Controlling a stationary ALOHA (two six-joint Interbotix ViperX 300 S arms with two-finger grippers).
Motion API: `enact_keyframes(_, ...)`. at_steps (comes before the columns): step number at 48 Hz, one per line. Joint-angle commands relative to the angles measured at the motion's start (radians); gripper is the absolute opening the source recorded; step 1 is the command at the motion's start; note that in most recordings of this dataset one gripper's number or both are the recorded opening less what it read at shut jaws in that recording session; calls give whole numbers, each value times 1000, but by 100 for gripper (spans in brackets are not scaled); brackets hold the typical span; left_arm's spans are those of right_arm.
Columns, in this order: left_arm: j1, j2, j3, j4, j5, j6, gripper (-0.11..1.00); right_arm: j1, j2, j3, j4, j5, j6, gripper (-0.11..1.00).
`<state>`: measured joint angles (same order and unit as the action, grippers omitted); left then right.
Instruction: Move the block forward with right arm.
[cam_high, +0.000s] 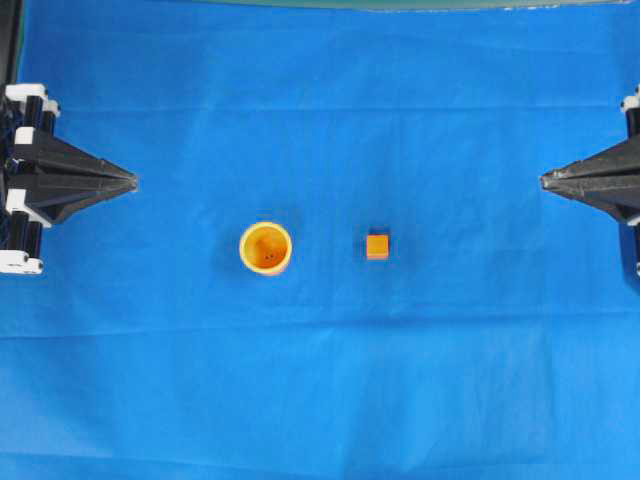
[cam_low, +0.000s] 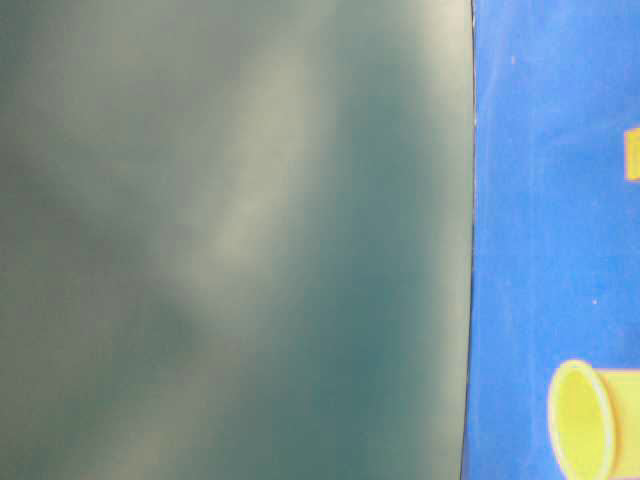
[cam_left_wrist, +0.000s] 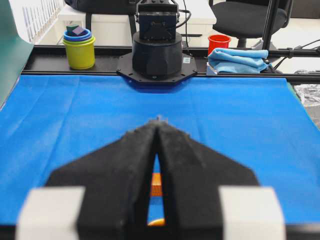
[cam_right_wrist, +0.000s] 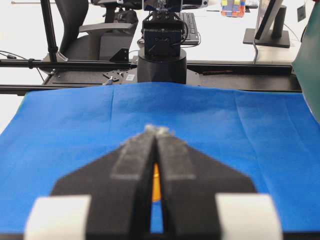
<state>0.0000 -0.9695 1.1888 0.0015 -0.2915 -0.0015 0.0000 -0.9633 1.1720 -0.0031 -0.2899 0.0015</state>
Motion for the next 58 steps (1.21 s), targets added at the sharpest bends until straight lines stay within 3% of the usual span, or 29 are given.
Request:
enact_keyframes(1,2,15,-60,8,9,3,0,5,5,-31,8,-2,12,0)
enact_keyframes(4,2,18,-74,8,29,2,1,3,6,-58,9,35,17,0)
enact_keyframes(11,2,21,-81,8,91,-11,1,-3,37,-155,11,242,46,0)
enact_keyframes(16,2,21,-81,6,101,-11,1,-3,61,-233,20,374,107,0)
enact_keyframes(22,2,21,-83,8,101,-12,1,-6,83,-305,18,451,178,0)
enact_keyframes(40,2,21,-92,6,101,-12,1,-15,193,-423,18,560,291,0)
enact_keyframes(58,2,14,-98,6,103,-12,1,-15,304,-476,17,569,305,1)
